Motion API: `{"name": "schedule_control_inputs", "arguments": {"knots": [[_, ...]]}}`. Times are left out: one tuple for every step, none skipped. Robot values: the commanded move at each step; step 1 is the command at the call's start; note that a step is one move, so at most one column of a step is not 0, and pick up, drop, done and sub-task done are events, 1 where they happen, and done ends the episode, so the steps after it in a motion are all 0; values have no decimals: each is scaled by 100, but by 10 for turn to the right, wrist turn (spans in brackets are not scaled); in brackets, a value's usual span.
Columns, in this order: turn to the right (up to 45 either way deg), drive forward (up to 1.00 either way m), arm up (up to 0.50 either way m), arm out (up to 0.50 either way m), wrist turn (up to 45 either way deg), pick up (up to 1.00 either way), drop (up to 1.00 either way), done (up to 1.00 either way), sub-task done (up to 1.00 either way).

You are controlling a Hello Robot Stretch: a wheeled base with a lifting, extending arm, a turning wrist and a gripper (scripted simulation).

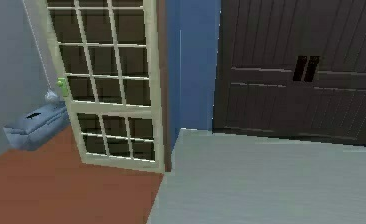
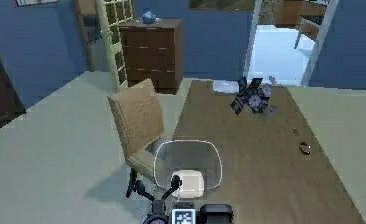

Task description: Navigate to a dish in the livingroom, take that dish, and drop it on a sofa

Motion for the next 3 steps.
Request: {"name": "schedule_control_inputs", "arguments": {"knots": [[0, 35, 0, 0, 0, 0, 0, 0, 0], [450, 0, 0, 0, 0, 0, 0, 0, 0], [120, 0, 0, 0, 0, 0, 0, 0, 0]]}}
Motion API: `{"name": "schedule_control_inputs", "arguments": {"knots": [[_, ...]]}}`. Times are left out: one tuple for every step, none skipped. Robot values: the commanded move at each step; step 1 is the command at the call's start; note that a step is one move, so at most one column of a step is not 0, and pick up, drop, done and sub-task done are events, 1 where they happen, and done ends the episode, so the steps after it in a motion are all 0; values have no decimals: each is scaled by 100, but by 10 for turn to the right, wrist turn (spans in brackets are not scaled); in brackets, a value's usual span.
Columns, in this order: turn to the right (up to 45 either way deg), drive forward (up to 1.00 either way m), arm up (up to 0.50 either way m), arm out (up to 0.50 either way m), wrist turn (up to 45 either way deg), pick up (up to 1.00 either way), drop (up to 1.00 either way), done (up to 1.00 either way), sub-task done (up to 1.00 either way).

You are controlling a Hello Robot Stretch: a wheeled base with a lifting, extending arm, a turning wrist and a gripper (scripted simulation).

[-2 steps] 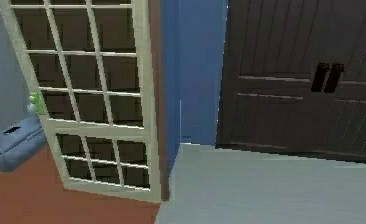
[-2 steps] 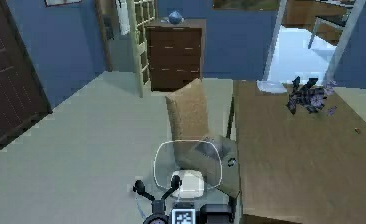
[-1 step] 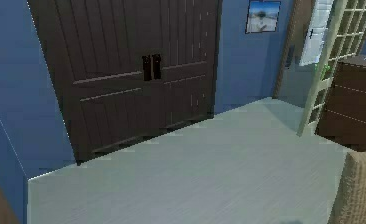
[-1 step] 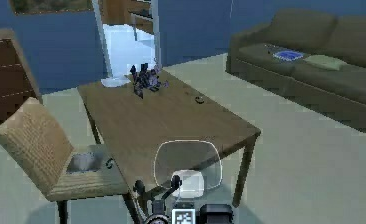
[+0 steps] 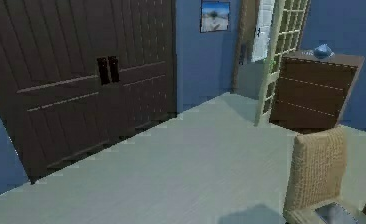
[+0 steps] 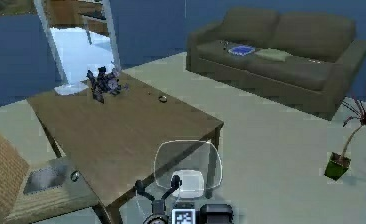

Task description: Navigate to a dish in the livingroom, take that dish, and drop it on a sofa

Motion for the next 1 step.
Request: {"name": "schedule_control_inputs", "arguments": {"knots": [[0, 100, 0, 0, 0, 0, 0, 0, 0]]}}
